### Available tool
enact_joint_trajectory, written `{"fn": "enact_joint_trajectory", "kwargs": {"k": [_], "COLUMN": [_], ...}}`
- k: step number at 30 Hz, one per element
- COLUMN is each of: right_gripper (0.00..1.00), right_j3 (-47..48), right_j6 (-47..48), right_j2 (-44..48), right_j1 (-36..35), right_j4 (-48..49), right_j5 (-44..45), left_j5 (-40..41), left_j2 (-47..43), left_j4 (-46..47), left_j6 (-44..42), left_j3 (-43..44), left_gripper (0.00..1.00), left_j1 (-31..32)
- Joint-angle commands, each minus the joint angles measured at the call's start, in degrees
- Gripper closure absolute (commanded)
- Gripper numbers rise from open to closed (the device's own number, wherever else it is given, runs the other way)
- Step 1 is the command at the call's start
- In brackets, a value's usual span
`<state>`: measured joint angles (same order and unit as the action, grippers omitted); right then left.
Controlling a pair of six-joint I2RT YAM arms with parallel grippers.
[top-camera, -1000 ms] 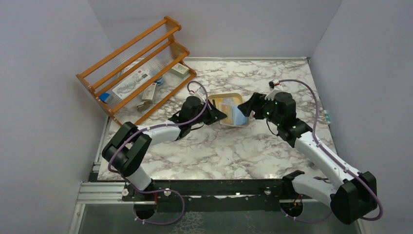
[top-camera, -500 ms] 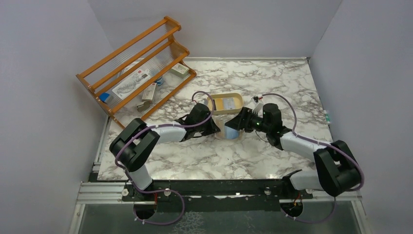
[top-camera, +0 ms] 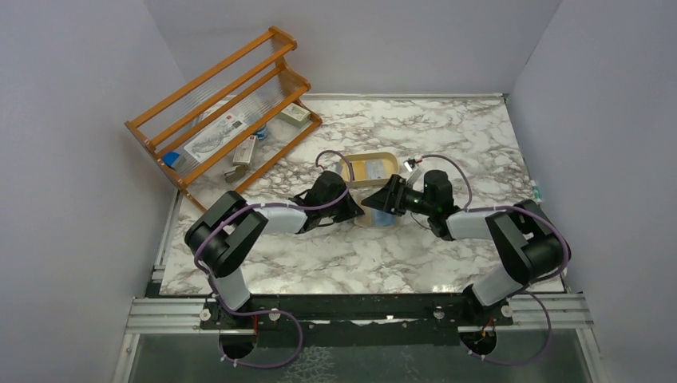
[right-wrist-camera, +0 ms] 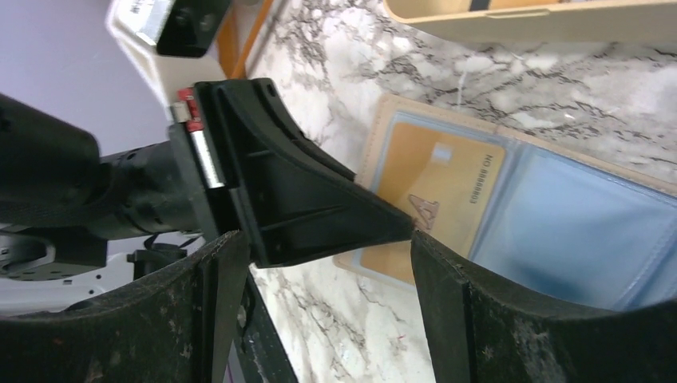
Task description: Take the credit cards out of the card holder
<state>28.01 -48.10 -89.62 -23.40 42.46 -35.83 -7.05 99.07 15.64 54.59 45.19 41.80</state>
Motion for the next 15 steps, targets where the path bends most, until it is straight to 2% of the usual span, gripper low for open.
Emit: {"fn": "enact_joint_trajectory", "kwargs": {"k": [1,8,15], "right_gripper": [0.22,0.22,0.22], "right_j3": [-1.3,-2.3,-3.7], "right_j6": [0.7,0.9,1.2], "right_j2": [-3.8,-9.2,-11.6], "right_j1": [0.1,0.1,0.1], "right_j4": [3.6,6.0,7.2], "right_j5": [-0.9,-0.4,0.7], "left_j5": [1.5,-1.9,-7.8], "left_j2": [2.6,2.5,2.4], "left_j4": [-1.3,6.2,20.9], "left_j6": [-1.7,-1.7,2.8], "left_j3": [-3.7,-8.0,-14.5], "left_gripper": [1.00,1.00,1.00], "left_j1": [0.6,0.4,-1.3]}}
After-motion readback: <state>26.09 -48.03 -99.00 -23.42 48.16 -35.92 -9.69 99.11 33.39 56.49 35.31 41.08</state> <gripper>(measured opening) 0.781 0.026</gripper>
